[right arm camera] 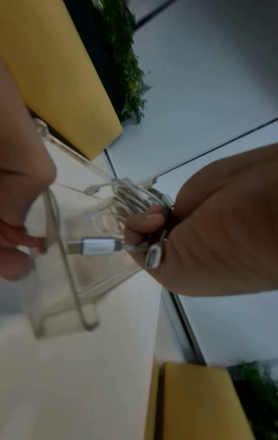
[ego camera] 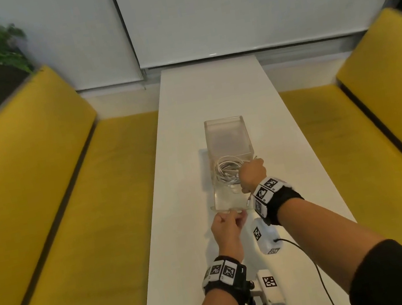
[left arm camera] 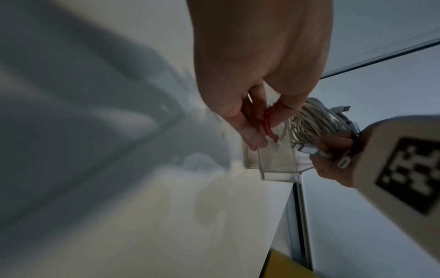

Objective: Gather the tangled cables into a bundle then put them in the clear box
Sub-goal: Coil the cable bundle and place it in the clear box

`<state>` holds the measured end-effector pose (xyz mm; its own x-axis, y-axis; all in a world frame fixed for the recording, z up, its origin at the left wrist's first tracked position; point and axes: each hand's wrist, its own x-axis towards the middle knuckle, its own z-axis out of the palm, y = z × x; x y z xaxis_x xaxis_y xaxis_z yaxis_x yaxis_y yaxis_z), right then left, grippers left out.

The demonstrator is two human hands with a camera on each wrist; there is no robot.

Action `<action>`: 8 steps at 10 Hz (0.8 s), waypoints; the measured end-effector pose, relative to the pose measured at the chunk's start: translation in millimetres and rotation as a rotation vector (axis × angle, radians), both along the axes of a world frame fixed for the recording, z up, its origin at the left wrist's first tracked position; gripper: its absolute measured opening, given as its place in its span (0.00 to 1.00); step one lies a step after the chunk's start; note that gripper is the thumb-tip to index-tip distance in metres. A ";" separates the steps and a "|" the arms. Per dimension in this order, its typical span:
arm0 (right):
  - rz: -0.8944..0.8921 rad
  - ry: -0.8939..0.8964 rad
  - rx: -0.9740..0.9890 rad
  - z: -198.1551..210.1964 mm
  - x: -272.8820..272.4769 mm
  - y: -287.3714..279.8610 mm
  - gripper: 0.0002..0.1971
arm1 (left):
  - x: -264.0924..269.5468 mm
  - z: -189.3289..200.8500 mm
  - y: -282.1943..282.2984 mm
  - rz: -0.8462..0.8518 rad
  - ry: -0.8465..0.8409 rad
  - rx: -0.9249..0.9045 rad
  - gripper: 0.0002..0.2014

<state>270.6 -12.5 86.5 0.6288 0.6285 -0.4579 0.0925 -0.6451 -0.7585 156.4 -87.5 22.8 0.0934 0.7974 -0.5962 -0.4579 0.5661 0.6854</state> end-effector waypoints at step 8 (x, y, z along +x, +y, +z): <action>0.591 -0.695 -0.170 5.8 -24.9 -21.2 0.38 | 20.0 14.9 20.3 -0.040 0.227 0.062 0.15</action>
